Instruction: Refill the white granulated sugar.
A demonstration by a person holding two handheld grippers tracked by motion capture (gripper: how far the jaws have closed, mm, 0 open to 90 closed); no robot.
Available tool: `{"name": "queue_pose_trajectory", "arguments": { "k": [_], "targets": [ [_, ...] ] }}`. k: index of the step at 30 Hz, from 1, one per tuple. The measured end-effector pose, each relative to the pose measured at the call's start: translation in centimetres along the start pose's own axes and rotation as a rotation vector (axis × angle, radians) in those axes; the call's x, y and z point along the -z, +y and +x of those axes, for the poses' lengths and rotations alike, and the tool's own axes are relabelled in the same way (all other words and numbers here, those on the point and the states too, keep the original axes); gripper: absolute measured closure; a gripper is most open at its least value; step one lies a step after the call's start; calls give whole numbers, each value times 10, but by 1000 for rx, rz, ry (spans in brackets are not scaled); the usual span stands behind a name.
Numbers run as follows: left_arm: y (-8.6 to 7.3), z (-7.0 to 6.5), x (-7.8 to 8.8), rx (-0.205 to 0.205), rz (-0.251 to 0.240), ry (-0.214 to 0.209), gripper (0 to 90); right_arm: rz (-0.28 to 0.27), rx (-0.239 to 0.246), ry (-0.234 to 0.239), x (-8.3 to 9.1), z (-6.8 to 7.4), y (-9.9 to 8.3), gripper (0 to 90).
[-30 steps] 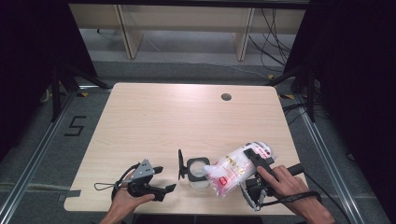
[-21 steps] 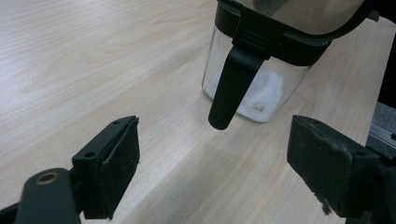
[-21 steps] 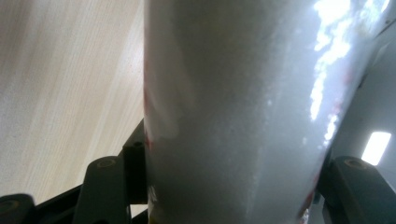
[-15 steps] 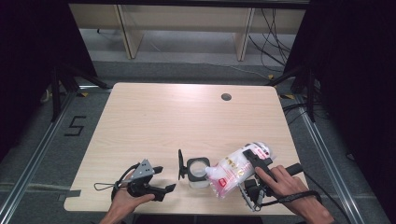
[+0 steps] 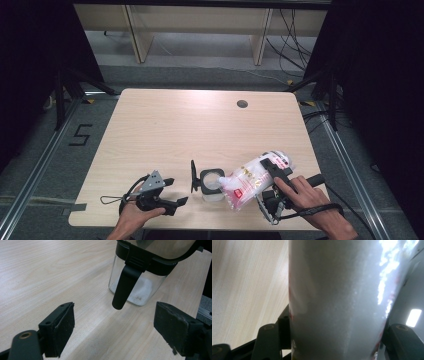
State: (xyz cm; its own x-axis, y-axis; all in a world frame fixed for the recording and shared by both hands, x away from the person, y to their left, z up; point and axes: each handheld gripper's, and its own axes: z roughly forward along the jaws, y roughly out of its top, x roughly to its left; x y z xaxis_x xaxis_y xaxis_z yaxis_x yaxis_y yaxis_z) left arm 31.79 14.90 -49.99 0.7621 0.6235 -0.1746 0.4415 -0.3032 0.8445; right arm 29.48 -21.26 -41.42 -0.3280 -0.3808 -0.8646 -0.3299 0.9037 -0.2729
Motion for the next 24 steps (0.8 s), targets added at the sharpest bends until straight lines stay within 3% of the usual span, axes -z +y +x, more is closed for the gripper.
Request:
{"name": "queue_pose_trajectory", "arguments": {
  "k": [2, 3, 4, 7, 8, 10, 13, 16, 20, 21, 22, 24],
  "targets": [
    [0, 0, 0, 1, 1, -2, 165, 0, -4, 4, 0, 0, 0, 403],
    [0, 0, 0, 0, 1, 3, 165, -6, -37, 4, 0, 2, -1, 403],
    [0, 0, 0, 0, 1, 3, 166, -6, -37, 4, 0, 2, -1, 403],
    [0, 1, 0, -2, -1, 1, 166, -19, -69, -25, -2, 5, -2, 403],
    [0, 0, 0, -2, 1, 5, 166, -8, -52, -5, -1, 2, -2, 403],
    [0, 0, 0, -2, 0, 5, 166, -4, -39, -13, 0, 1, -2, 403],
    [0, 0, 0, 0, 1, -1, 166, 2, -71, 2, 1, 4, -3, 403],
    [0, 0, 0, 0, 5, -4, 166, 0, -47, 9, 1, 3, -3, 403],
    [0, 1, -1, -2, -3, -4, 166, 18, -59, 8, 2, 4, -2, 403],
    [0, 1, -1, -1, -4, -3, 166, 4, -36, 8, 1, 2, -2, 403],
    [0, 1, 0, -2, -3, -3, 166, 10, -72, 11, 1, 5, -2, 403],
    [0, 0, -1, 1, 0, -4, 166, 0, -54, 0, 0, 4, -1, 403]
  ]
}}
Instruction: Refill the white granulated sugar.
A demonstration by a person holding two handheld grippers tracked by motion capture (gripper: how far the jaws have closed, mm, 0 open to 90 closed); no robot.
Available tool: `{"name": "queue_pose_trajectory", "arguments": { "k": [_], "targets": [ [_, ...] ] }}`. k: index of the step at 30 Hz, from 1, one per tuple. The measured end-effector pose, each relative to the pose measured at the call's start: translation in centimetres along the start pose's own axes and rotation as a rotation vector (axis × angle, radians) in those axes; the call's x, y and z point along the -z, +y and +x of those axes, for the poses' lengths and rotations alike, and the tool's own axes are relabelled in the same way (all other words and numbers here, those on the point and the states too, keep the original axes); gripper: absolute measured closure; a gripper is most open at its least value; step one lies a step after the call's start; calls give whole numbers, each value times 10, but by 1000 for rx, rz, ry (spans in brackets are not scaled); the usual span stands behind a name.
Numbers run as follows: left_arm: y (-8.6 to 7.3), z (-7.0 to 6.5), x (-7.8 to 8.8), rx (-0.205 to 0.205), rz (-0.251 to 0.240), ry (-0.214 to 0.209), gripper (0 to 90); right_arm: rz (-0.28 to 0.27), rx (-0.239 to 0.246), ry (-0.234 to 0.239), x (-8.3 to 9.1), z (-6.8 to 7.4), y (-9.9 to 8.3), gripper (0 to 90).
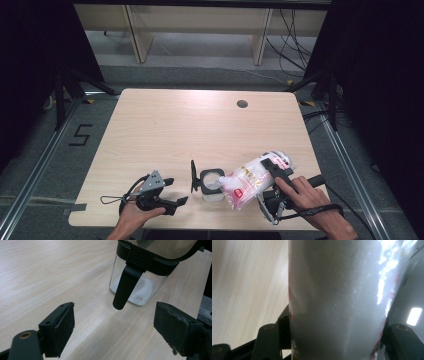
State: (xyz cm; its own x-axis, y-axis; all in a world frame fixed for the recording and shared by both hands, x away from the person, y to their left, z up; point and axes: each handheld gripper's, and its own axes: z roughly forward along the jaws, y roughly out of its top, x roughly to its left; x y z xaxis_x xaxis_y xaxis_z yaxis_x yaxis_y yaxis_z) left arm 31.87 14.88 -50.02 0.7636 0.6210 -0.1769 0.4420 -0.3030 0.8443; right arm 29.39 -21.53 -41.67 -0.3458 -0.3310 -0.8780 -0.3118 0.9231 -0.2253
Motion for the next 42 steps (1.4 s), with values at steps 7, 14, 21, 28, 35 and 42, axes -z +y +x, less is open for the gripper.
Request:
{"name": "queue_pose_trajectory", "arguments": {
  "k": [7, 14, 21, 28, 35, 42],
  "targets": [
    [1, 1, 0, -22, 1, -3, 166, -7, -13, -5, -1, 0, -1, 404],
    [0, 2, 0, -23, -9, -2, 166, -12, 30, -5, -2, -4, 0, 404],
    [0, 1, 0, -23, 2, -2, 166, -7, 34, -10, -1, -5, 0, 404],
    [0, 1, 1, -26, 4, -3, 166, -29, 24, -19, -4, 0, 3, 404],
    [0, 1, 1, -23, 2, -1, 166, -30, 34, -17, -4, -2, 3, 404],
    [0, 1, 0, -24, -1, -1, 166, -21, 23, -9, -3, -1, 4, 404]
  ]
}}
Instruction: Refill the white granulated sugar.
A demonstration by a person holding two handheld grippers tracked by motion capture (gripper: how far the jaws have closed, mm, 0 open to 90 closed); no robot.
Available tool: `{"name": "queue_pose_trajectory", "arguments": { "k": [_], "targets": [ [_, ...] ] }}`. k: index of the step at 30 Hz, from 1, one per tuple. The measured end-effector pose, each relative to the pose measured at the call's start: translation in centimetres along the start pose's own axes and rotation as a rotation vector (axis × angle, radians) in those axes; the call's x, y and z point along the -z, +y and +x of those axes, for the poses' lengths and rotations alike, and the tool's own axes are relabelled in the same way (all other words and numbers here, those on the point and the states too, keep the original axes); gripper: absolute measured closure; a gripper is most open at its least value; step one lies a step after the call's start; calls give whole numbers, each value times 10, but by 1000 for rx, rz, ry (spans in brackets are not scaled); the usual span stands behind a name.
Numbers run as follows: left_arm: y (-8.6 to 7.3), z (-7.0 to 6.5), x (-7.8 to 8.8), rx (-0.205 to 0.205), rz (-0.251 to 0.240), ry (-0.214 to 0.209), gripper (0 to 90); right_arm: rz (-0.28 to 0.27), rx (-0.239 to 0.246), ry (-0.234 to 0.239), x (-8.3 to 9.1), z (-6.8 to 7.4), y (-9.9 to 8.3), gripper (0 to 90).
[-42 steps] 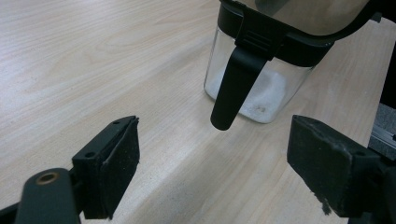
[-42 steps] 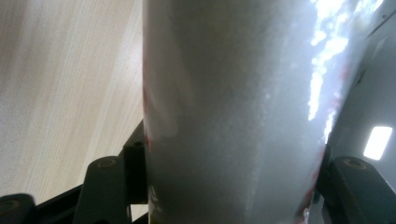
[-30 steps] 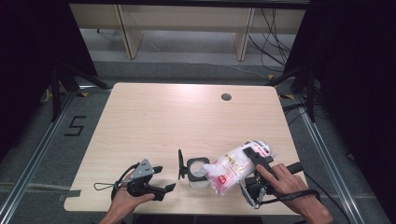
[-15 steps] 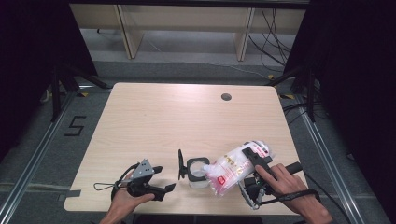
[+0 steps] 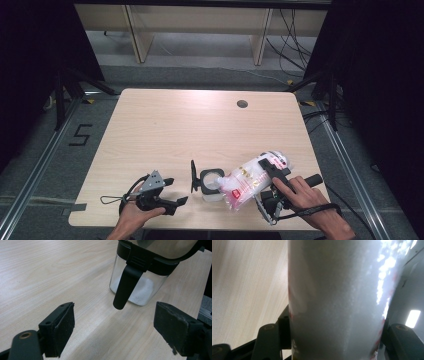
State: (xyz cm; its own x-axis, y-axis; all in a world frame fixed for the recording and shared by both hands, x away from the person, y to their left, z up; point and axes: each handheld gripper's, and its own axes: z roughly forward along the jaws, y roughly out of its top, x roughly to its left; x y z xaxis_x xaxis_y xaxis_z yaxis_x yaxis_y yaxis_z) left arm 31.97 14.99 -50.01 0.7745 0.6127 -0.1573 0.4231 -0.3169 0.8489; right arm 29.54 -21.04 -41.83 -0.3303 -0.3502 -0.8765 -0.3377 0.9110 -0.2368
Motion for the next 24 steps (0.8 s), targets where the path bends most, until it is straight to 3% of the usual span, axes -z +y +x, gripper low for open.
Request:
{"name": "queue_pose_trajectory", "arguments": {
  "k": [4, 5, 7, 8, 11, 13, 24],
  "targets": [
    [0, 0, 0, 1, 2, -1, 166, -9, 37, 4, -2, -2, 1, 404],
    [0, 0, 0, -1, 3, 0, 166, 7, 15, 11, 0, -1, 1, 404],
    [0, 0, 0, -1, 1, 3, 166, -8, 25, -3, -2, -3, 1, 405],
    [0, 0, 0, 1, -7, 2, 166, 15, -32, 11, -2, 0, 1, 405],
    [0, 0, 0, -1, -3, 3, 166, -3, 10, 0, -3, -3, 1, 405],
    [0, 0, 0, -1, -2, 3, 166, 5, -13, 8, -2, -1, 0, 405],
    [0, 0, 0, 1, -6, 1, 166, 21, -15, 14, 4, 5, -3, 405]
  ]
}}
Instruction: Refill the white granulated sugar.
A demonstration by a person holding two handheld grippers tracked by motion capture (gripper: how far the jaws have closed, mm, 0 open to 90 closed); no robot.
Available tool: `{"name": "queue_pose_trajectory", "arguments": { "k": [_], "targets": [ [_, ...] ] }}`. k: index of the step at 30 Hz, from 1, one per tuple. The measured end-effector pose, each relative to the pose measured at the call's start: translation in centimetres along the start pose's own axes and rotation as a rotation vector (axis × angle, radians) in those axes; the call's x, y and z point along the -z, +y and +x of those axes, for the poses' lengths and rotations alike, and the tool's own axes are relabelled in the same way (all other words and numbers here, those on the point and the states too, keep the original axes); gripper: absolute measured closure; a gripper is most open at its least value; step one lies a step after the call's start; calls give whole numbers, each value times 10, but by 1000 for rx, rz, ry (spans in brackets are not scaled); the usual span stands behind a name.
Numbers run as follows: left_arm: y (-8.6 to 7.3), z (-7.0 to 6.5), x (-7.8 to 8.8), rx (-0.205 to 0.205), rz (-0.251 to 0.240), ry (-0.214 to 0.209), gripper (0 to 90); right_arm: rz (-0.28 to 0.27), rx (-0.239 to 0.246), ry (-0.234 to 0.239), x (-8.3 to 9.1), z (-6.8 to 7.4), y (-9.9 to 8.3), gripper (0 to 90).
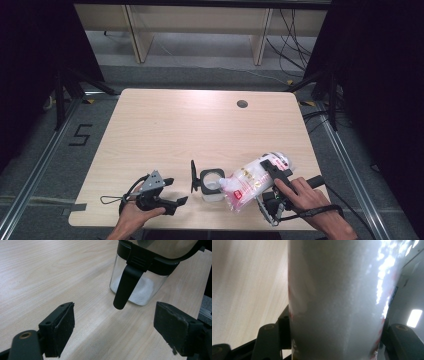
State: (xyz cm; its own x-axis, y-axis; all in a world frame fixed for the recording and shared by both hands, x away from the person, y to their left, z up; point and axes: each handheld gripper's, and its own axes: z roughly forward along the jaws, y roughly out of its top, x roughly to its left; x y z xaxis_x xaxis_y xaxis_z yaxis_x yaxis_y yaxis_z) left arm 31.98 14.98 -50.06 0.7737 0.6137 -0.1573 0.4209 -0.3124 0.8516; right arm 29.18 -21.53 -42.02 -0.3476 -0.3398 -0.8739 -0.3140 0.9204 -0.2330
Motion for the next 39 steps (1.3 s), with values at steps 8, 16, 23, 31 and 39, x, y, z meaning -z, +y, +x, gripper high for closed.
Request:
{"name": "queue_pose_trajectory", "arguments": {
  "k": [8, 16, 23, 31, 39],
  "targets": [
    [-1, -1, 0, 29, -3, 6, 166, -35, 29, -6, -4, -3, 5, 405],
    [0, -1, 1, 20, 4, 9, 166, -12, 24, 5, -5, -6, 6, 405],
    [0, -2, 1, 30, 3, 7, 166, -18, 34, -5, -7, -5, 0, 405],
    [0, -1, 0, 26, -8, 4, 166, -19, 29, -1, 0, 0, -1, 405],
    [0, 0, 0, 15, -11, 1, 166, -19, 11, -5, -2, -1, 1, 405]
  ]
}}
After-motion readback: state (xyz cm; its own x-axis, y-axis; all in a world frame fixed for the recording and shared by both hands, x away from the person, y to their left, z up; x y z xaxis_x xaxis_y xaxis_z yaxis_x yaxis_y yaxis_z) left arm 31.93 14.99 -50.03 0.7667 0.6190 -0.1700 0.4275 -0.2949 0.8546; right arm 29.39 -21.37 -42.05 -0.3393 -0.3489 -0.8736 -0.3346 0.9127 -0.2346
